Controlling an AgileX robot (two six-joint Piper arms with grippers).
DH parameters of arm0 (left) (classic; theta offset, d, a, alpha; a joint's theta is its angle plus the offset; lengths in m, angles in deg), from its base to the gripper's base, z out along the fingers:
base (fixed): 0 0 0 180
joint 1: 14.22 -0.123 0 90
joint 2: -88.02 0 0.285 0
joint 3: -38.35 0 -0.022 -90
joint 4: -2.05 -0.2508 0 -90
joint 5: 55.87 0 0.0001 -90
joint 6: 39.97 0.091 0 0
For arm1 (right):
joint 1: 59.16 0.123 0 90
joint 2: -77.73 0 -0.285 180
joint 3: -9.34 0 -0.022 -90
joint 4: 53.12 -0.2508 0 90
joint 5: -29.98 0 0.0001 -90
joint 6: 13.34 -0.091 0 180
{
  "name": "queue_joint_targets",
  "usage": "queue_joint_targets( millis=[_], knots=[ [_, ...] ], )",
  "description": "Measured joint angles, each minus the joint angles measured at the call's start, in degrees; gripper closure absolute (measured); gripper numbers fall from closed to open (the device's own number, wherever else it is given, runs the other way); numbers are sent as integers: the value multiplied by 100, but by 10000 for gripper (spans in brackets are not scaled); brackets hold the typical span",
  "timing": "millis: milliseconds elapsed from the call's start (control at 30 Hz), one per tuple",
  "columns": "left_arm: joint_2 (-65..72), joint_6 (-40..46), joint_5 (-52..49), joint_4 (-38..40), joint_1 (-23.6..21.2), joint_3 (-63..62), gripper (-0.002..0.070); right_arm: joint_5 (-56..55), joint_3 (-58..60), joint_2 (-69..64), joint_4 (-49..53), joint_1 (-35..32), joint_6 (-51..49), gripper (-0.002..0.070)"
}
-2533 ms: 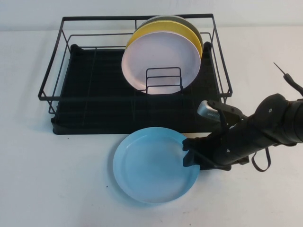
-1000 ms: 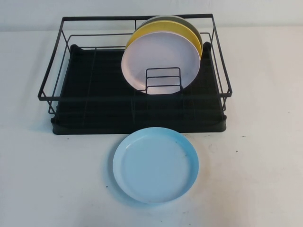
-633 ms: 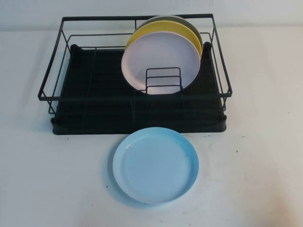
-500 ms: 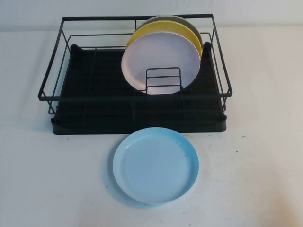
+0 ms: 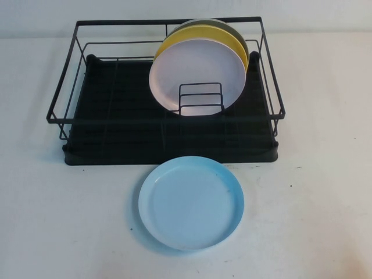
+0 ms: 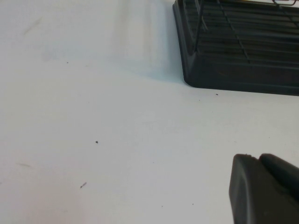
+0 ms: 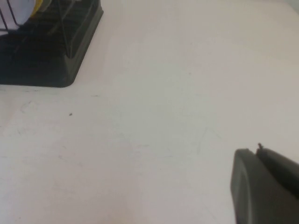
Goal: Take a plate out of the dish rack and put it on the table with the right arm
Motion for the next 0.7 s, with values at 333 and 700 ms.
queue_joint_targets(
  millis=[333,700],
  knots=[
    [0,0,0,0,0,0,679,164,0,9,-19,0,0,694],
    [0,0,0,0,0,0,679,176,0,9,-49,0,0,694]
  ],
)
